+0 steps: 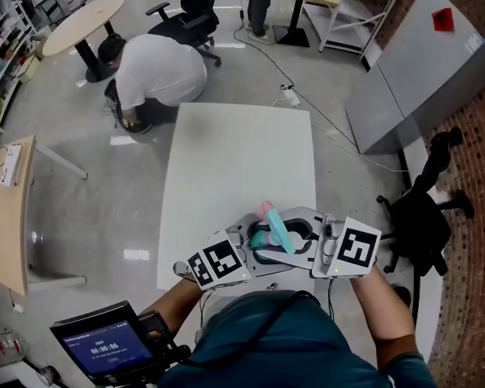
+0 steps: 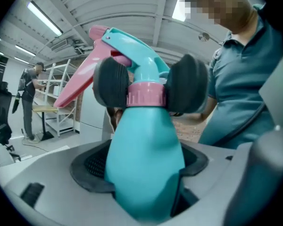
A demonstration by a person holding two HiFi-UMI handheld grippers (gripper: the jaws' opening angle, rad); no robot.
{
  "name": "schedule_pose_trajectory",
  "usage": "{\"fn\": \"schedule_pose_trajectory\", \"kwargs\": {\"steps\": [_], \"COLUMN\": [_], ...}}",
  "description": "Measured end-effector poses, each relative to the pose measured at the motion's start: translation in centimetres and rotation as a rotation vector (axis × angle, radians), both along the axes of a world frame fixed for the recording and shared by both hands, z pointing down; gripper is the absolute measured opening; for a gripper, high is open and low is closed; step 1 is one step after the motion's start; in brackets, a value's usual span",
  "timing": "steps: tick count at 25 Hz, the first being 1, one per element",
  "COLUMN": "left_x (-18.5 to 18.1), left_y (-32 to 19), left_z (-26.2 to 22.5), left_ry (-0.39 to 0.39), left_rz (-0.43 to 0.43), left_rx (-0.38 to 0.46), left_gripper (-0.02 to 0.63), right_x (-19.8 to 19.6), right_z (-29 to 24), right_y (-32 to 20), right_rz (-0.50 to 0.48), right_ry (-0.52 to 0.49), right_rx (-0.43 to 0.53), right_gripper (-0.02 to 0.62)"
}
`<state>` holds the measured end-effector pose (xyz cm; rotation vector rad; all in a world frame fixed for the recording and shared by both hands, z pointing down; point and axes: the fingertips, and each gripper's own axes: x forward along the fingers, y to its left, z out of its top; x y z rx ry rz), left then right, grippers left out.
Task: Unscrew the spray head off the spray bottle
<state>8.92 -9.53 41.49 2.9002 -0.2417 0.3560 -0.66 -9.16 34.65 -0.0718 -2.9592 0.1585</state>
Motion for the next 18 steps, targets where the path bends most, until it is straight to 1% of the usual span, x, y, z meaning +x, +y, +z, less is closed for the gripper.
{"fn": "schedule_pose_trajectory", "kwargs": {"steps": [1, 3, 5, 6, 8, 10, 11, 13, 15, 18], "left_x": [-0.2, -0.5, -0.5, -0.4, -0.2, -0.3, -0.5, -1.0, -1.4, -1.4], "left_y": [-0.8, -2.4, -3.3, -3.6, -4.0, -4.6, -4.9, -5.5, -6.0, -6.1], "left_z": [0.1, 0.5, 0.7, 0.7, 0.5, 0.4, 0.3, -0.1, -0.6, -0.9], "left_ry": [-0.025, -0.098, -0.162, -0.182, -0.201, -0.209, -0.206, -0.192, -0.182, -0.187], "left_rz": [-0.051, -0.143, -0.206, -0.230, -0.271, -0.306, -0.322, -0.352, -0.373, -0.375], "left_rx": [0.014, 0.079, 0.153, 0.179, 0.211, 0.226, 0.226, 0.222, 0.221, 0.230], "left_gripper": [0.385, 0.385, 0.385, 0.385, 0.385, 0.387, 0.387, 0.387, 0.387, 0.387], "right_x": [-0.1, -0.2, 0.2, 0.5, 1.3, 2.1, 2.5, 3.0, 3.3, 3.3], "right_z": [0.0, 0.0, 0.6, 1.0, 1.3, 0.9, 0.6, -0.2, -0.8, -1.0], "right_y": [-0.6, -1.7, -2.3, -2.5, -2.8, -3.3, -3.5, -3.7, -3.9, -3.9], "right_rz": [0.040, 0.159, 0.271, 0.317, 0.396, 0.476, 0.512, 0.570, 0.611, 0.634], "right_ry": [0.003, 0.028, 0.109, 0.161, 0.256, 0.304, 0.311, 0.282, 0.228, 0.187], "right_rx": [0.045, 0.151, 0.224, 0.249, 0.297, 0.342, 0.361, 0.356, 0.304, 0.225], "right_gripper": [0.130, 0.132, 0.138, 0.144, 0.155, 0.176, 0.199, 0.206, 0.206, 0.204]}}
